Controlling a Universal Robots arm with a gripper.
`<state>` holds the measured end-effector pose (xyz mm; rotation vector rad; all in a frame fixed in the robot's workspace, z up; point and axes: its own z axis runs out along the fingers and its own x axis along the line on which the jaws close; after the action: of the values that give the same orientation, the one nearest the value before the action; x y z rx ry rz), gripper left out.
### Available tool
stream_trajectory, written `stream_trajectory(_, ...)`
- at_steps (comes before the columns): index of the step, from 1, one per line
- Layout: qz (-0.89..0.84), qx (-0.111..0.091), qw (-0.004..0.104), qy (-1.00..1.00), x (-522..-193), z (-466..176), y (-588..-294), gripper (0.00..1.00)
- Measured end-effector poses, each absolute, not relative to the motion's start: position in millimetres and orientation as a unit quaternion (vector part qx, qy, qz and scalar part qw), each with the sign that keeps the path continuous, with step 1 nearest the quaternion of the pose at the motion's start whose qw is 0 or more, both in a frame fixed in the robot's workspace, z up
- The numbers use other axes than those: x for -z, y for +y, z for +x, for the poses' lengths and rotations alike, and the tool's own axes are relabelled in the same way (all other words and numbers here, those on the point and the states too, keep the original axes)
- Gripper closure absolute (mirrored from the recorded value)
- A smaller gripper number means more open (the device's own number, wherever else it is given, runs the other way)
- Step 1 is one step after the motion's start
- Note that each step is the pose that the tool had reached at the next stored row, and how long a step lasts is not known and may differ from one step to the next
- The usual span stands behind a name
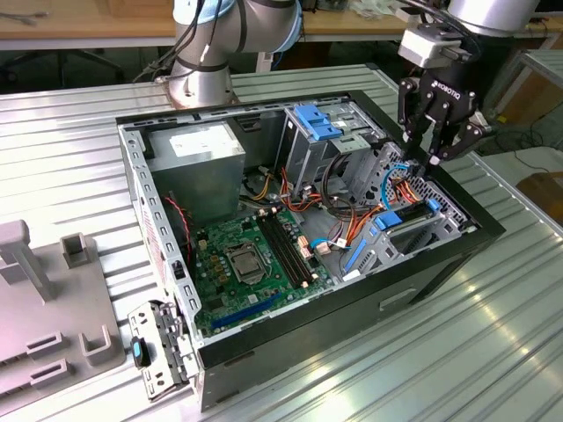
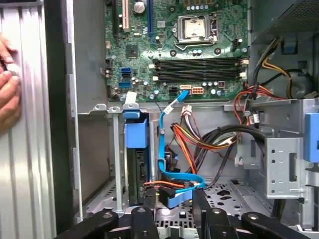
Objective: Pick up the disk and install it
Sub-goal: 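Insert the second disk wire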
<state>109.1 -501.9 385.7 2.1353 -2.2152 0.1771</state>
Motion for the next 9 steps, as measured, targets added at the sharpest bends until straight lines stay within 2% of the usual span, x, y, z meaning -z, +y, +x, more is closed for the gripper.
stream_trajectory(1,0.692,-0.062,0.034,-0.718,-385.3,109.1,-500.9,0.58)
stream_trajectory(3,0.692,-0.066,0.038,-0.718,-384.9,109.2,-500.1,0.73)
stream_trajectory(9,0.692,-0.066,0.040,-0.718,-384.9,109.6,-499.5,0.73)
